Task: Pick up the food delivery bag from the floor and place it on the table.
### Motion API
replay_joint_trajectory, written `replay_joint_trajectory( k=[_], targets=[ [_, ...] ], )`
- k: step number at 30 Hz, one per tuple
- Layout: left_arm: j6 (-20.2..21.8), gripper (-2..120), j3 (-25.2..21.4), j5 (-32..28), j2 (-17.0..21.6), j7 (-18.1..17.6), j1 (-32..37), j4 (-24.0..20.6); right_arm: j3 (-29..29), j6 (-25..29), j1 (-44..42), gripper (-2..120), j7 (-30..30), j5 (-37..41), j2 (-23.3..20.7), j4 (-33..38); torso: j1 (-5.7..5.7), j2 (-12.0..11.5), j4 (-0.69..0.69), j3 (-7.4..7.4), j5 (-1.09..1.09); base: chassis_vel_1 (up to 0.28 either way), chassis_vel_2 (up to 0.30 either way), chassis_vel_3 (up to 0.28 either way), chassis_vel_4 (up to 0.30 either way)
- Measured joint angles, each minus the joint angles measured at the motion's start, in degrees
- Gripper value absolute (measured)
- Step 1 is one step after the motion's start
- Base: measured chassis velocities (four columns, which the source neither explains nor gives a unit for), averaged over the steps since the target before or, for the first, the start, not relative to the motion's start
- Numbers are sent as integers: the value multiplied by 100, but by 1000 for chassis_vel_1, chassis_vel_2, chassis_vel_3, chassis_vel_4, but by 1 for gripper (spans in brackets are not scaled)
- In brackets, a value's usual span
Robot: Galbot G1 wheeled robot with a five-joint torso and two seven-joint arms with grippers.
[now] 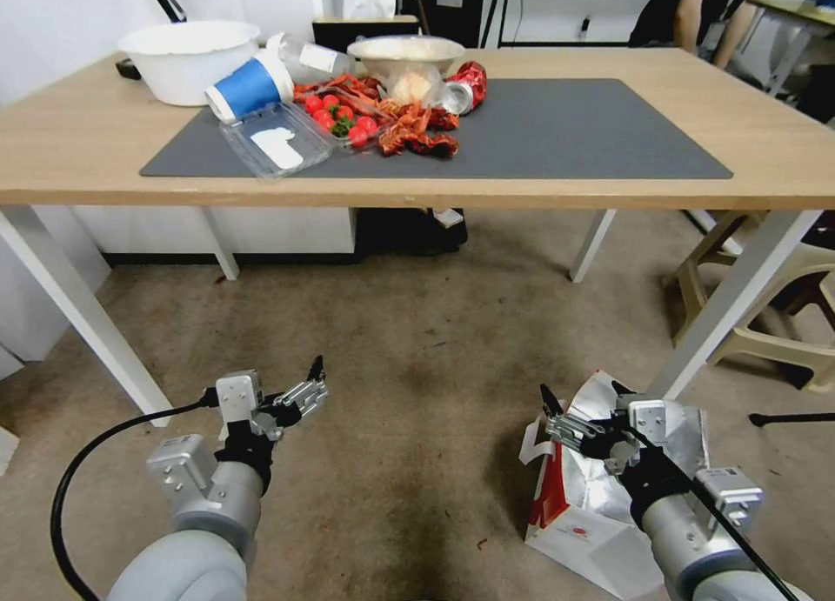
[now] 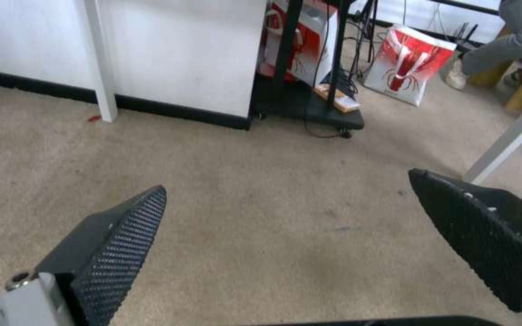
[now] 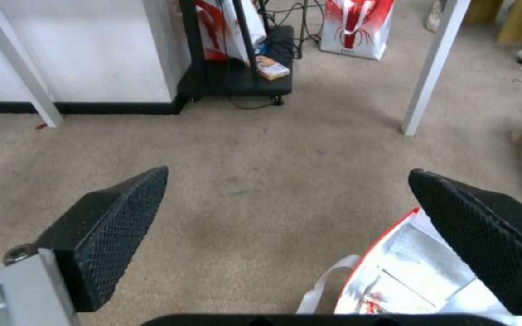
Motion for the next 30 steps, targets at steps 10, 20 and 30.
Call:
replay_joint_trajectory(
  k=[10, 20, 30],
  targets=[
    [-5, 100, 9, -2, -4, -2, -54, 51, -1, 0, 19, 100, -1, -2, -17, -33, -50, -232, 0, -182, 0, 0, 0, 0, 0],
    [-13, 100, -7, -7, 2, -8, -59, 56, -3, 0, 31, 100, -2, -2, -10, -64, -84, -443, 0, -361, 0, 0, 0, 0, 0],
    [-14, 100, -11, -9, -6, -10, -30, 26, 1, 1, 16, 100, -2, -3, -16, -57, -102, -664, 0, -563, 0, 0, 0, 0, 0]
  ],
)
